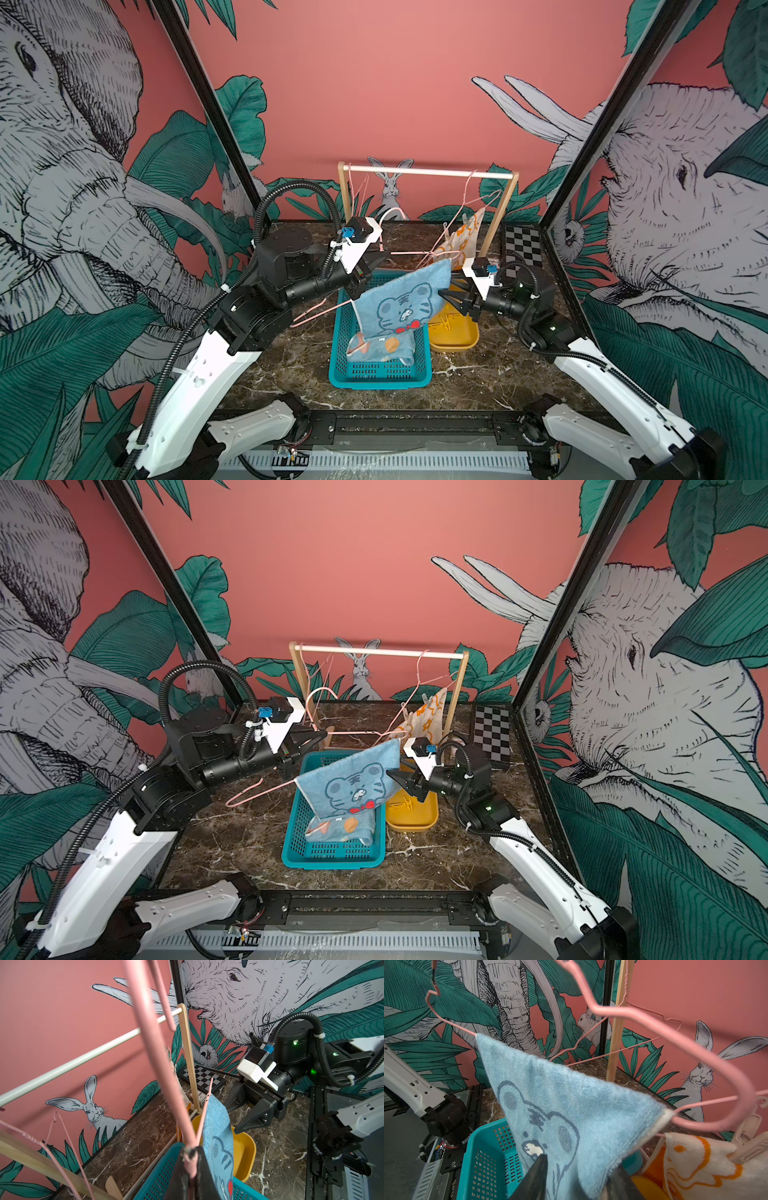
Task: Remove the clothespins securing towels to the hanger
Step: Remove the towel from the hanger.
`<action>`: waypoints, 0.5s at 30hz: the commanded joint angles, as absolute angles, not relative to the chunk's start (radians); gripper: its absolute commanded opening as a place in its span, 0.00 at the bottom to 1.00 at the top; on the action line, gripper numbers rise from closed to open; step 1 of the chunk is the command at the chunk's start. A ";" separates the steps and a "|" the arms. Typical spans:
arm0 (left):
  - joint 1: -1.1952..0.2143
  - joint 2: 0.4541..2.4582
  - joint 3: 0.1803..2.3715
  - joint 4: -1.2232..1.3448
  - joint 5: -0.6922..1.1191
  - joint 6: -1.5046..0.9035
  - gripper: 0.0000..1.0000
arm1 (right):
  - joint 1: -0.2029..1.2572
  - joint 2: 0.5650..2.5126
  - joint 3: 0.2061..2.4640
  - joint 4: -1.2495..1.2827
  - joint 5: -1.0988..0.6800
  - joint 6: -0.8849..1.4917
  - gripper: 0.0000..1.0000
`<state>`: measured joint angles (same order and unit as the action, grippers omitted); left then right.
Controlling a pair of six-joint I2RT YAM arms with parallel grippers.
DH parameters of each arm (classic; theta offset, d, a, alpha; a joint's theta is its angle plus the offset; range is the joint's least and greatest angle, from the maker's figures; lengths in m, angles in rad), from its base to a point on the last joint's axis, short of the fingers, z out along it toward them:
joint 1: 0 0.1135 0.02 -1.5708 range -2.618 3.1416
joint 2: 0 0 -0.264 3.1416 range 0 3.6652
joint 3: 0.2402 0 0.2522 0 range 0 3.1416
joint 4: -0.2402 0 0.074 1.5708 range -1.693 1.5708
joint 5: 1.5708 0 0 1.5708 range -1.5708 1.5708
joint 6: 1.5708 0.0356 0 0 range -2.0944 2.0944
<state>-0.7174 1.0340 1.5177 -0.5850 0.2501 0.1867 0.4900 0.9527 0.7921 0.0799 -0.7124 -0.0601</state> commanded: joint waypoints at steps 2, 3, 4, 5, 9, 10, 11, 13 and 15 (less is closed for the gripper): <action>-0.716 1.019 1.549 -0.555 0.233 0.184 0.00 | 0.490 0.961 0.813 0.087 -0.768 -0.065 0.43; -0.716 1.019 1.549 -0.556 0.233 0.185 0.00 | 0.489 0.967 0.813 0.087 -0.771 -0.063 0.42; -0.716 1.019 1.549 -0.556 0.228 0.184 0.00 | 0.489 0.973 0.815 0.087 -0.773 -0.059 0.41; -0.716 1.017 1.549 -0.555 0.225 0.184 0.00 | 0.490 0.977 0.817 0.086 -0.777 -0.055 0.40; -0.716 1.006 1.541 -0.539 0.207 0.183 0.00 | 0.490 0.993 0.814 0.084 -0.787 -0.047 0.35; -0.716 1.002 1.537 -0.534 0.202 0.182 0.00 | 0.489 0.996 0.812 0.084 -0.788 -0.046 0.34; -0.716 1.000 1.534 -0.528 0.200 0.181 0.00 | 0.490 0.998 0.810 0.084 -0.790 -0.044 0.34; -0.716 0.997 1.536 -0.527 0.212 0.180 0.00 | 0.491 1.005 0.806 0.087 -0.793 -0.040 0.33; -0.716 1.001 1.540 -0.528 0.234 0.178 0.00 | 0.491 1.014 0.802 0.100 -0.800 -0.031 0.28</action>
